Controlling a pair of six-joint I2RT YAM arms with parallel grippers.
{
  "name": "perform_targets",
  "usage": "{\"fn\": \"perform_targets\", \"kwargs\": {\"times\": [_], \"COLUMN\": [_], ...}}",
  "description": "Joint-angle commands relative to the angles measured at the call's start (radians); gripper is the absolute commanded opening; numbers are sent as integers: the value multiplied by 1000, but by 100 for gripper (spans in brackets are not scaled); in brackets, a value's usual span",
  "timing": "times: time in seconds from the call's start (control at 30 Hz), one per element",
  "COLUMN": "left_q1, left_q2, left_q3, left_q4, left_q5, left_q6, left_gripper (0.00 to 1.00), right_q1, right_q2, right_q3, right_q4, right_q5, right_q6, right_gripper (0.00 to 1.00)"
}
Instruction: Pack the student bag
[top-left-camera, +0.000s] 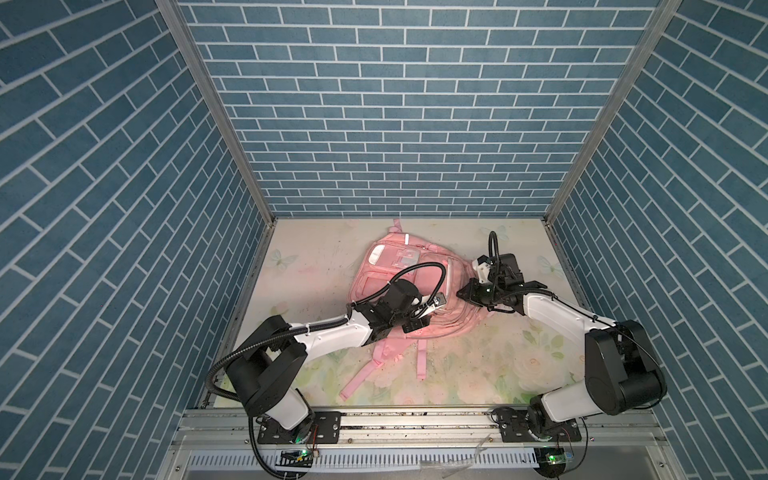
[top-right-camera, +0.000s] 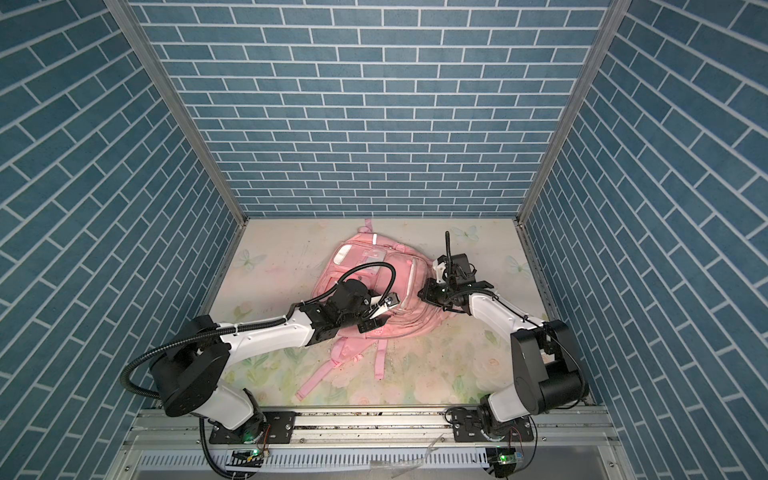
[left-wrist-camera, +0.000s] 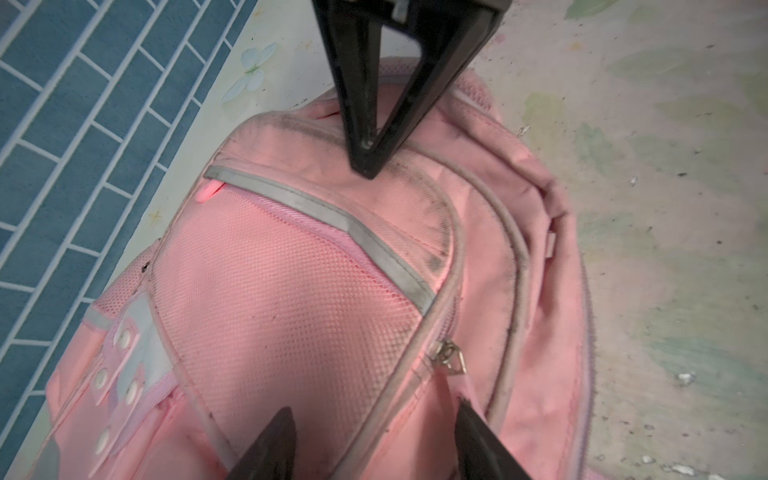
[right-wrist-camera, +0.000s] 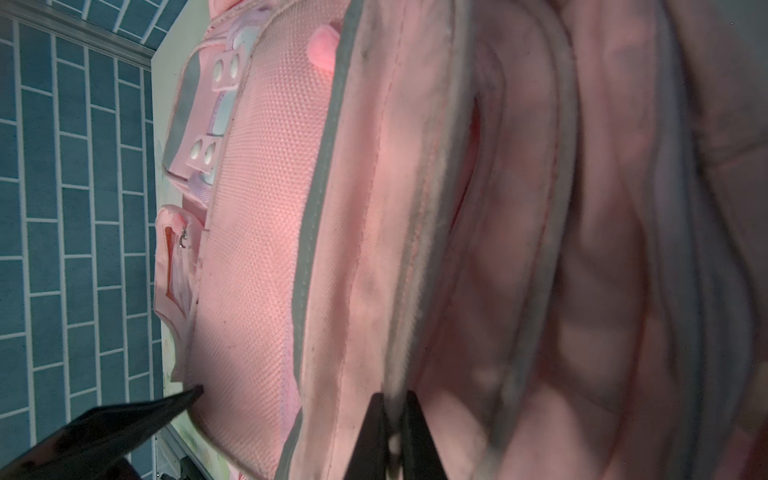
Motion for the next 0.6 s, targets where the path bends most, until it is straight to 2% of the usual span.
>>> {"fn": "perform_targets", "kwargs": {"times": [0.0, 0.23, 0.4, 0.57], "left_q1": [-27, -58, 5, 95], "left_q2": [-3, 31, -58, -188], "left_q3": [-9, 40, 52, 26], "left_q4": [36, 30, 35, 45], "left_q5": [71, 68, -8, -47], "left_q6": [-91, -137, -271, -474], "left_gripper": [60, 60, 61, 64], "right_q1": [-35, -56, -41, 15], "right_q2": [52, 138, 9, -167], "right_q3": [60, 176, 154, 59], "right_q4": [15, -51, -81, -116], "right_q5": [-20, -18, 113, 202], "right_q6": [-87, -168, -147, -19], "right_gripper": [8, 10, 34, 43]}}
